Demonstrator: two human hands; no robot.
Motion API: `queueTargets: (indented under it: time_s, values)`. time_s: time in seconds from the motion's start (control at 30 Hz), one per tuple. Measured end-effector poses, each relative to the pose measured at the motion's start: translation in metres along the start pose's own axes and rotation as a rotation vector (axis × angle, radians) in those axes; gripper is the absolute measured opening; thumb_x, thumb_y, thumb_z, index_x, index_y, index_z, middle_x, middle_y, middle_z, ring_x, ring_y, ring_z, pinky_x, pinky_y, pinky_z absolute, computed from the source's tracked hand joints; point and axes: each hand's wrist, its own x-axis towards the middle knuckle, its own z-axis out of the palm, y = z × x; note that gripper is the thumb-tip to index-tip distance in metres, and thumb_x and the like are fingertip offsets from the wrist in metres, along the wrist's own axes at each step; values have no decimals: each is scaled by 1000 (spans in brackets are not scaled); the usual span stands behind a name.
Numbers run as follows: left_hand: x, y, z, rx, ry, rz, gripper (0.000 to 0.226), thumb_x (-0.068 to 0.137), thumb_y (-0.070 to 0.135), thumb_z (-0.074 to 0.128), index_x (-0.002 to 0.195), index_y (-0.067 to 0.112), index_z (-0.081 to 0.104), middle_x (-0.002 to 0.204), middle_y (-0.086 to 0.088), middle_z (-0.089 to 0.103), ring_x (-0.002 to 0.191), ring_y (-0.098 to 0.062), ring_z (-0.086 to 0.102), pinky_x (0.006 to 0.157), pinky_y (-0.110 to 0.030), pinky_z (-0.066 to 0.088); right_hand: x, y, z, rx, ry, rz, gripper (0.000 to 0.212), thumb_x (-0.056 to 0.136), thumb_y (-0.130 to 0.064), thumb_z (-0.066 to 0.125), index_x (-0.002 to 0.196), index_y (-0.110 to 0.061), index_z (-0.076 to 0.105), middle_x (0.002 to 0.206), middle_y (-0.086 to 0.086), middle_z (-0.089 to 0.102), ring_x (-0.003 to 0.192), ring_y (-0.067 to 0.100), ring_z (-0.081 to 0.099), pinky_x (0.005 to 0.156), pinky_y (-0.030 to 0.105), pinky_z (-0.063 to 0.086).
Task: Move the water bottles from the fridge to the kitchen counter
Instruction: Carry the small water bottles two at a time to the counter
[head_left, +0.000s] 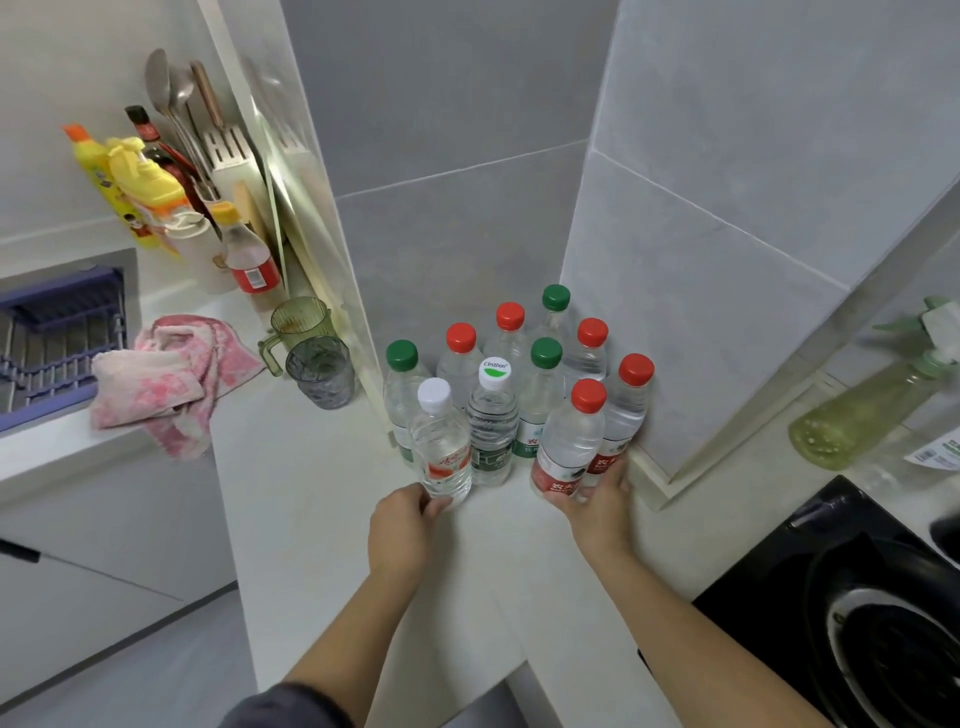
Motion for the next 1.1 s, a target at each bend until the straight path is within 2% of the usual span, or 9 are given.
queueTargets:
  time_s: [0.1, 0.17, 0.27, 0.37, 0.43, 0.63, 0.83, 0.97, 1.1]
  values:
    - [-2, -1, -2, -17, 11, -75, 37, 83, 45, 70, 82, 12, 53, 82, -2, 59, 79, -28, 58, 68, -39, 47, -2, 0, -1, -7, 5, -1, 117, 65, -18, 91, 152, -3, 14, 144, 22, 35, 124, 39, 48, 101, 50, 45]
    - [0, -4, -3, -3, 65, -151, 64, 73, 52, 77, 114, 10, 51, 113, -7, 55, 106, -29, 55, 84, -42, 47, -5, -1, -2, 14, 20, -2, 119, 64, -20, 92, 152, -4, 14, 147, 21, 32, 129, 37, 44, 104, 50, 43]
    - [13, -7, -8, -72, -24, -82, 108, 71, 49, 80, 150, 11, 17, 153, -1, 32, 141, -24, 31, 110, -50, 26, -8, -3, -2, 40, 43, -20, 116, 63, -21, 93, 150, -1, 18, 148, 20, 32, 132, 36, 42, 106, 51, 41]
    - [22, -5, -11, -230, -154, 106, 98, 77, 35, 78, 146, 33, 8, 138, 26, 36, 136, -21, 38, 114, -53, 9, -8, -4, -1, 31, 47, -31, 111, 65, -19, 92, 148, 2, 21, 147, 20, 36, 130, 36, 44, 105, 51, 41]
    - [23, -5, -10, -242, -180, 126, 100, 82, 33, 75, 147, 37, -1, 136, 31, 32, 137, -23, 36, 116, -49, 4, -8, -5, -1, 23, 48, -31, 112, 65, -17, 92, 149, 1, 20, 146, 19, 37, 128, 35, 46, 104, 50, 42]
    - [25, -9, -7, -271, -181, 151, 106, 85, 31, 72, 151, 30, -11, 149, 21, 32, 142, -29, 30, 120, -49, 4, -10, -8, -1, 4, 50, -29, 115, 63, -17, 92, 151, -2, 19, 147, 17, 38, 127, 35, 48, 103, 51, 43]
    - [19, -14, -13, -233, -113, 116, 117, 72, 43, 82, 155, 22, 2, 159, 5, 25, 145, -22, 27, 118, -52, 18, -17, -15, -11, -49, 20, -26, 116, 63, -23, 92, 151, -4, 19, 150, 16, 33, 136, 30, 37, 110, 45, 37]
    - [-4, -18, -24, 39, -107, 50, 123, 70, 57, 77, 155, 12, 0, 163, -6, 6, 149, -22, 9, 119, -50, 11, -39, -13, -27, -157, -67, -80, 118, 72, -20, 87, 157, -10, 4, 164, 10, 3, 151, 21, 8, 121, 35, 17]
    - [-52, -24, -38, 330, -40, 133, 113, 79, 64, 63, 154, 14, -5, 163, -9, -6, 150, -27, -2, 118, -53, 7, -77, -6, -44, -390, -105, -242, 111, 80, -34, 79, 157, -22, 0, 165, 5, -9, 152, 25, 4, 121, 39, 16]
